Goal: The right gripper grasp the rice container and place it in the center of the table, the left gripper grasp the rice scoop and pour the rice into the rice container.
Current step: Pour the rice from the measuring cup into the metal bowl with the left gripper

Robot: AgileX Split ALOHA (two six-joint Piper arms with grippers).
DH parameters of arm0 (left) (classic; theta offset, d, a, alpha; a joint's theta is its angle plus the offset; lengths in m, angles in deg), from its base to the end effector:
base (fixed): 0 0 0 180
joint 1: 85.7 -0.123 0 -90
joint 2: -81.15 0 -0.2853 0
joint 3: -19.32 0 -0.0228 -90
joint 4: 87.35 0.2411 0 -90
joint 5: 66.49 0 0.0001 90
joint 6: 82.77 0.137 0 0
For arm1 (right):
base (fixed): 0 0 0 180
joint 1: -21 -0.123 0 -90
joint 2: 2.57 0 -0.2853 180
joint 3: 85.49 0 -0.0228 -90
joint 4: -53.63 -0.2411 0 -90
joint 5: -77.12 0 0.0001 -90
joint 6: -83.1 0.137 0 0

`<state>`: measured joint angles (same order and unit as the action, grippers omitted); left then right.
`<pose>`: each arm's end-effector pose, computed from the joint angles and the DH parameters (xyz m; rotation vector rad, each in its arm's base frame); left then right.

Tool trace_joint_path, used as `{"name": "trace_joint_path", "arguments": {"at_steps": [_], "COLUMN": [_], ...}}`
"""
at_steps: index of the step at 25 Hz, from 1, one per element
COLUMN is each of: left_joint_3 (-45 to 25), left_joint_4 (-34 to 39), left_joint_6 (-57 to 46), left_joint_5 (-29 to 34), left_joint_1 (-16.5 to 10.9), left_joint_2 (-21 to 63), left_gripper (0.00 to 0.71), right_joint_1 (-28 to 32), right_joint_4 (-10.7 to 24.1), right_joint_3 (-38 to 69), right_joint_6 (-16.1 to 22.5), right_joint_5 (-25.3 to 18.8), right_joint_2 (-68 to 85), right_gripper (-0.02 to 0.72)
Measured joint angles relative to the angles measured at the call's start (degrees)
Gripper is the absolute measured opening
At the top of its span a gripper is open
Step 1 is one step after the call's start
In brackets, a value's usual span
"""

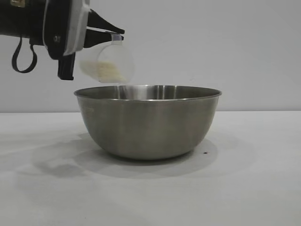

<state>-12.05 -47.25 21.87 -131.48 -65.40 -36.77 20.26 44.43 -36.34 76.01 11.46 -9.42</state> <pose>0.3358 -0.2094 0.1781 1.6579 0.0020 0.9163 0.0193 0.0202 0.2401 -0.1607 2.1085 0.1285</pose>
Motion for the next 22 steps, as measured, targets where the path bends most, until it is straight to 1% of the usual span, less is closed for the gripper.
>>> {"name": "trace_joint_path", "arguments": {"at_steps": [3, 14, 22], "left_joint_3": [0.0, 0.0, 0.0], "left_joint_4": [0.9, 6.0, 8.6], "left_joint_6": [3.6, 14.8, 16.2], "left_joint_5": [0.0, -0.1, -0.1], "left_joint_1": [0.5, 0.7, 0.7], "left_joint_2": [0.0, 0.0, 0.0], "left_gripper": [0.0, 0.0, 0.0], "right_joint_1": [0.0, 0.0, 0.0], "right_joint_4": [-0.4, -0.7, -0.7], "right_joint_3": [0.0, 0.0, 0.0], "right_joint_6": [0.0, 0.0, 0.0], "right_joint_5": [0.0, 0.0, 0.0], "right_joint_2": [0.0, 0.0, 0.0], "right_gripper": [0.545, 0.545, 0.545]}}
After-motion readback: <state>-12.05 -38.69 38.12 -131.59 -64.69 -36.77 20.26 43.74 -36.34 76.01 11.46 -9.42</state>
